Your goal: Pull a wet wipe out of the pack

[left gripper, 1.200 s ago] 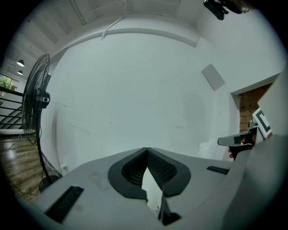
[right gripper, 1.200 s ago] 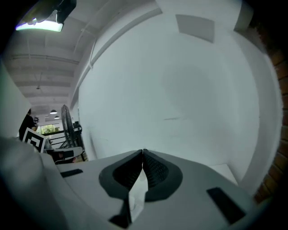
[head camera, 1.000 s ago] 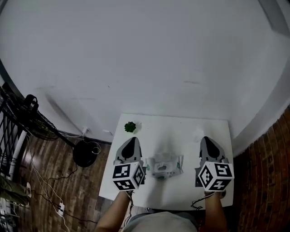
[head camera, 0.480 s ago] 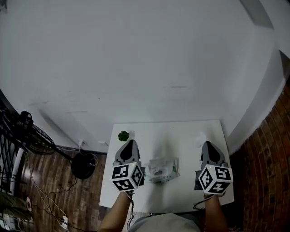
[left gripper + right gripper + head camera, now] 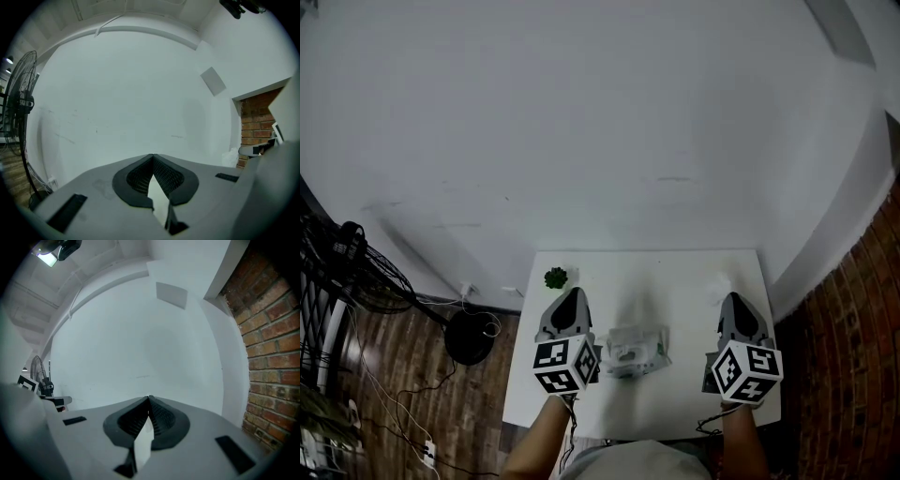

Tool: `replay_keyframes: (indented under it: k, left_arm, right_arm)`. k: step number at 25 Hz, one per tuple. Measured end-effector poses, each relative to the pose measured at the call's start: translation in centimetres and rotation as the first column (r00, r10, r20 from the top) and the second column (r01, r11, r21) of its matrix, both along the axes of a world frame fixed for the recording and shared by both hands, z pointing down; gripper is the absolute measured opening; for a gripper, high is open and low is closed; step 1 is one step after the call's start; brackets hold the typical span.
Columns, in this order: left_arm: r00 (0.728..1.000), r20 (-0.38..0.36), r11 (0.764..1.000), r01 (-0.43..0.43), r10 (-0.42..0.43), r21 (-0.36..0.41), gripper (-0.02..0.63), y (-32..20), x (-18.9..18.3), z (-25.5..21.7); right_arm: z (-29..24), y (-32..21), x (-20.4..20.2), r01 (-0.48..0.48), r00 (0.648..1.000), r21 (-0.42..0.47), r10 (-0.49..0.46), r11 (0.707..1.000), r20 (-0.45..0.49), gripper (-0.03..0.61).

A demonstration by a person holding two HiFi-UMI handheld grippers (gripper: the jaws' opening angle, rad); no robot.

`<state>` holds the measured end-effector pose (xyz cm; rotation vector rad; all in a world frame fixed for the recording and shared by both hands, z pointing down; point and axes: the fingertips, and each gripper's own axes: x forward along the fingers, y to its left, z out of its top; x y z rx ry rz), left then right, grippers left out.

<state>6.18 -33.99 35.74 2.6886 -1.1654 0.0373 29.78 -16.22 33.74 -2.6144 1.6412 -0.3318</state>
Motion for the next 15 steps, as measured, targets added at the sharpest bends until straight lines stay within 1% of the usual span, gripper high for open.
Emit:
replay_keyframes:
  k: [15]
  left_arm:
    - [1.0, -0.006, 1.0, 0.016, -0.016, -0.019, 0.002, 0.23, -0.71, 0.65]
  right_arm:
    - [0.11, 0.43, -0.38, 0.007, 1.0, -0.003, -0.007, 1.0, 0.003, 0.004]
